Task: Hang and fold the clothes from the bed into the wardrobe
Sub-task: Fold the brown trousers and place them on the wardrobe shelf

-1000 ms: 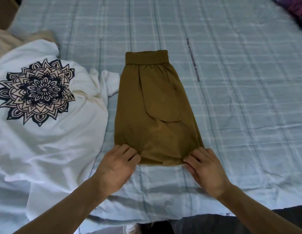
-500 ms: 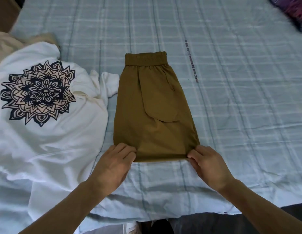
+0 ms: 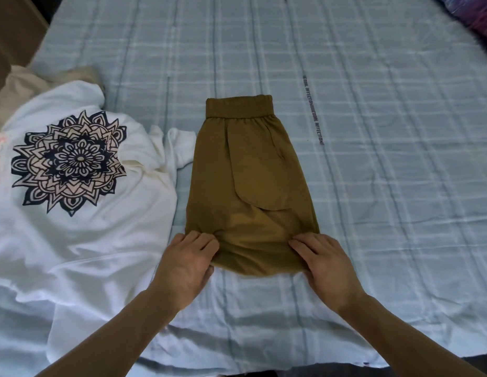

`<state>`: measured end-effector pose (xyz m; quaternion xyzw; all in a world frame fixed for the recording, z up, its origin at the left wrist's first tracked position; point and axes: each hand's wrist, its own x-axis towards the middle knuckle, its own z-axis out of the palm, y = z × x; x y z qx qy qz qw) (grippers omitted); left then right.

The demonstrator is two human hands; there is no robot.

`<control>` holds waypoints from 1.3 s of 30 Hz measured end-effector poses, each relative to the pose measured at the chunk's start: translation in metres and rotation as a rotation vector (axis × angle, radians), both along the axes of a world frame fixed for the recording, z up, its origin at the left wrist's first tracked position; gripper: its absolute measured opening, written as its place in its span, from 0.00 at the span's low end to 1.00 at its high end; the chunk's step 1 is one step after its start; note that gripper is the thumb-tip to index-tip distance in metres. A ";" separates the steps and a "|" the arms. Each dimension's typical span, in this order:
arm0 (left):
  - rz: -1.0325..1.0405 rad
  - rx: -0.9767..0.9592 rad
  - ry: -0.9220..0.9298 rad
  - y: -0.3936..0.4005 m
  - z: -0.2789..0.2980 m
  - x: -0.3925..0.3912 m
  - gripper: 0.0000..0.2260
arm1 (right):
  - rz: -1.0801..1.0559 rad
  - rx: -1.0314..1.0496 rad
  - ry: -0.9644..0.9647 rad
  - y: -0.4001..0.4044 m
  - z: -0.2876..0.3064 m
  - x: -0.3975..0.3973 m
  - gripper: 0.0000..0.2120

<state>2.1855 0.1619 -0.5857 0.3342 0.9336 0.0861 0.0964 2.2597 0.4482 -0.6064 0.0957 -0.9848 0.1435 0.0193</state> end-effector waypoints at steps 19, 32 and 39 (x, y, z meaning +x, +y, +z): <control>0.636 0.713 -0.112 0.024 0.049 -0.179 0.09 | -0.634 -0.899 -0.125 0.032 0.054 -0.187 0.09; 0.730 0.458 -0.134 0.058 0.007 -0.311 0.19 | -0.718 -0.612 -0.070 0.037 0.027 -0.338 0.18; 0.198 0.085 0.090 0.084 -0.029 -0.264 0.25 | -0.041 -0.034 -0.130 -0.019 0.001 -0.289 0.31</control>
